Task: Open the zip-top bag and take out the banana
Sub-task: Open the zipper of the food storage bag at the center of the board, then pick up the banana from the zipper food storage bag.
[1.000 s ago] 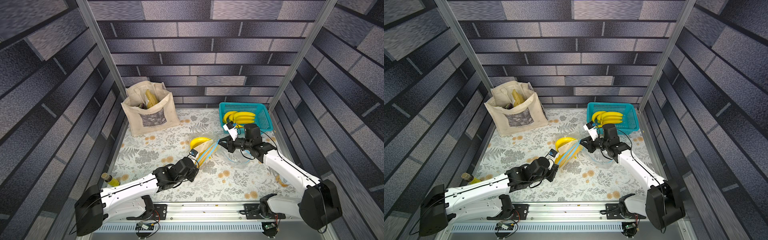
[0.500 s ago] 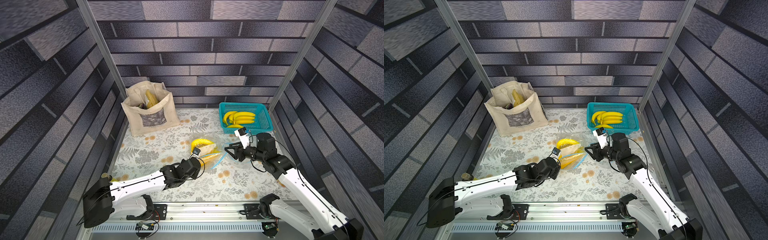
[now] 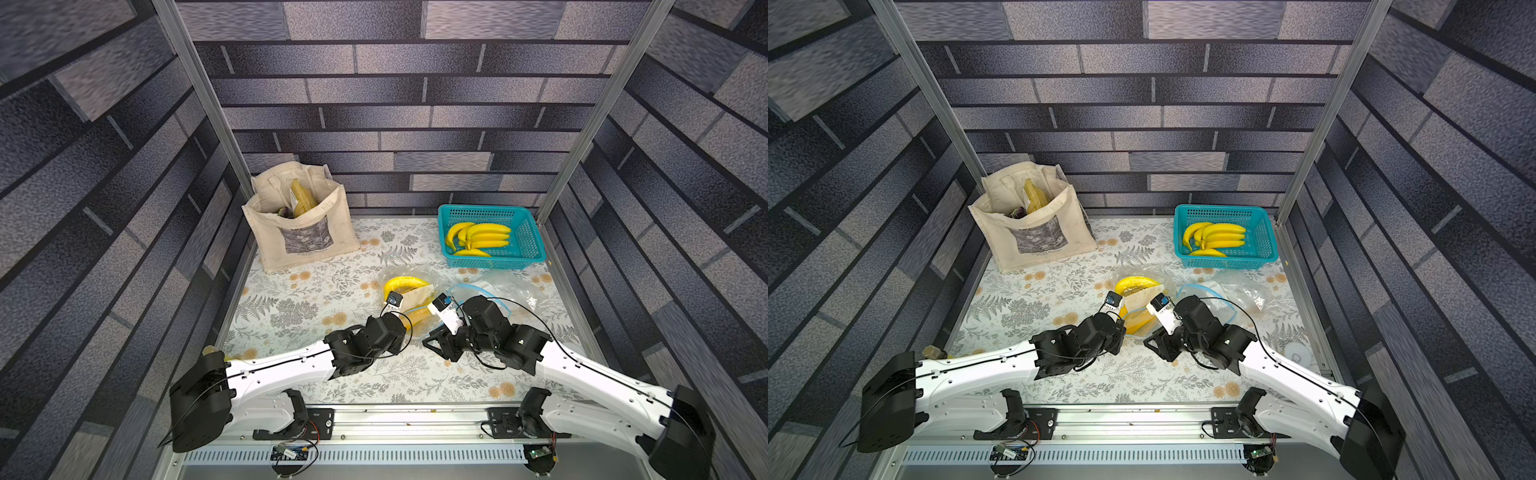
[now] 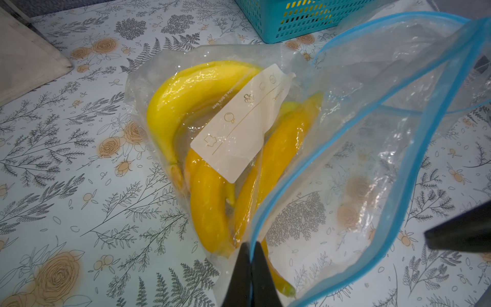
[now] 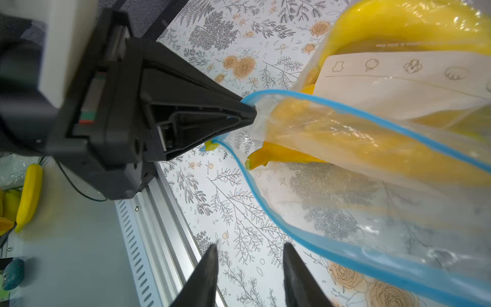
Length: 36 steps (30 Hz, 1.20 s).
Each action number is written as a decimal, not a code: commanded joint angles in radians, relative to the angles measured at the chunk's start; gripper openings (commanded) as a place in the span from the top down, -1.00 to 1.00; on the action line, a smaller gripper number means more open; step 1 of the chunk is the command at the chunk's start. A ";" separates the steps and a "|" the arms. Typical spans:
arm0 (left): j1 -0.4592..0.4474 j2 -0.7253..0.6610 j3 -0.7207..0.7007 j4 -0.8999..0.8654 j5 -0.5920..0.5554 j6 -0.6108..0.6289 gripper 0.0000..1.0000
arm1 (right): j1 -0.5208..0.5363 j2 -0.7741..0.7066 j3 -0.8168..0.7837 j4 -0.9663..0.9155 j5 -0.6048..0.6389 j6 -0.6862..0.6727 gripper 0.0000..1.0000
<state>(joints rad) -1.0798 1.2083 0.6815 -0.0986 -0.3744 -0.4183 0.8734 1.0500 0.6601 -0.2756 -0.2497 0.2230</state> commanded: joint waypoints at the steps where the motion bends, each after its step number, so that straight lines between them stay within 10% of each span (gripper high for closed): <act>1: -0.019 0.002 -0.015 0.054 -0.005 -0.027 1.00 | 0.017 0.056 0.058 0.077 0.065 0.020 0.15; 36: -0.049 -0.016 -0.103 0.145 -0.041 -0.106 1.00 | 0.135 0.469 0.134 0.195 0.131 0.100 0.07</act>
<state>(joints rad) -1.1244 1.2072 0.5953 0.0154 -0.3828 -0.4969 0.9874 1.4906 0.7658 -0.0700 -0.1406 0.3077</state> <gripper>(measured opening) 0.043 0.467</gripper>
